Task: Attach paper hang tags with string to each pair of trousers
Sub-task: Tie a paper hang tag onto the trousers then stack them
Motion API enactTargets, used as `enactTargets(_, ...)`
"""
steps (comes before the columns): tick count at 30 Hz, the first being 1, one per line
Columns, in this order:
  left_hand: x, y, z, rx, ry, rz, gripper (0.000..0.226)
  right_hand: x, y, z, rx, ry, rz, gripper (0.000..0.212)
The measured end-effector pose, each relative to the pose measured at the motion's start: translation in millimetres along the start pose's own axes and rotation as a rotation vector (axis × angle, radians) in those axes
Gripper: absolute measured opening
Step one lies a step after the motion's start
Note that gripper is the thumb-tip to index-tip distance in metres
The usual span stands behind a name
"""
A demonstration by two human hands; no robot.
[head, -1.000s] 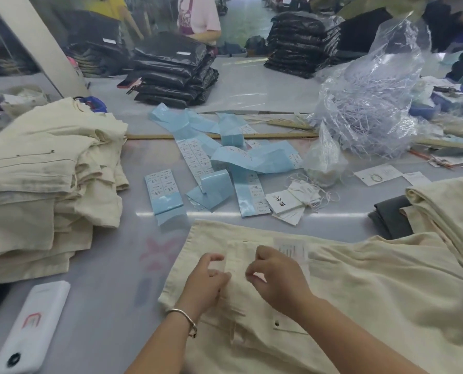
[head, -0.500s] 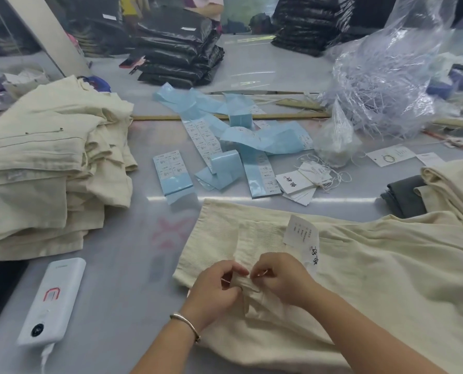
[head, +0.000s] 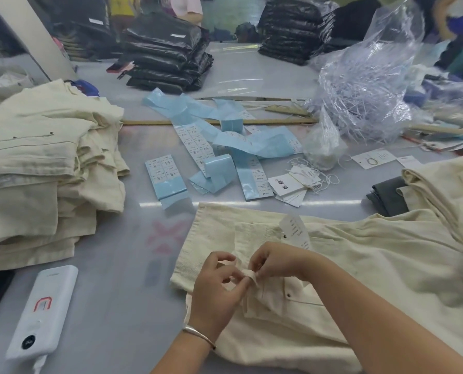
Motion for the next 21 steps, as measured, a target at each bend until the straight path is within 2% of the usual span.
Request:
enactTargets(6, 4, -6, 7, 0.136, 0.064, -0.089, 0.008, 4, 4, 3, 0.054, 0.030, -0.028, 0.018)
enactTargets(12, 3, -4, 9, 0.225, 0.152, -0.027, 0.002, 7, 4, 4, 0.063, 0.091, -0.041, 0.016)
enactTargets(15, 3, -2, 8, 0.208, 0.147, -0.027, 0.002, 1, -3, 4, 0.039, 0.123, 0.005, 0.019)
enactTargets(17, 1, 0, 6, 0.150, 0.102, -0.026, 0.005, -19, -13, 6, -0.050, 0.153, 0.177, 0.038)
enactTargets(19, -2, 3, 5, 0.084, 0.016, -0.013, 0.004, -55, -33, 15, -0.187, 0.248, 0.539, 0.058)
enactTargets(21, -6, 8, 5, -0.019, -0.124, 0.032, 0.004, -88, -53, 40, -0.249, 0.388, 0.855, 0.059)
Point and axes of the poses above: each hand's wrist, its own y-axis towards the middle knuckle, its own x-axis out of the palm, z = x × y, the point moved 4 cm from there along y, towards the middle knuckle, and after that the axes turned 13 degrees about x, right-handed, at the moved point
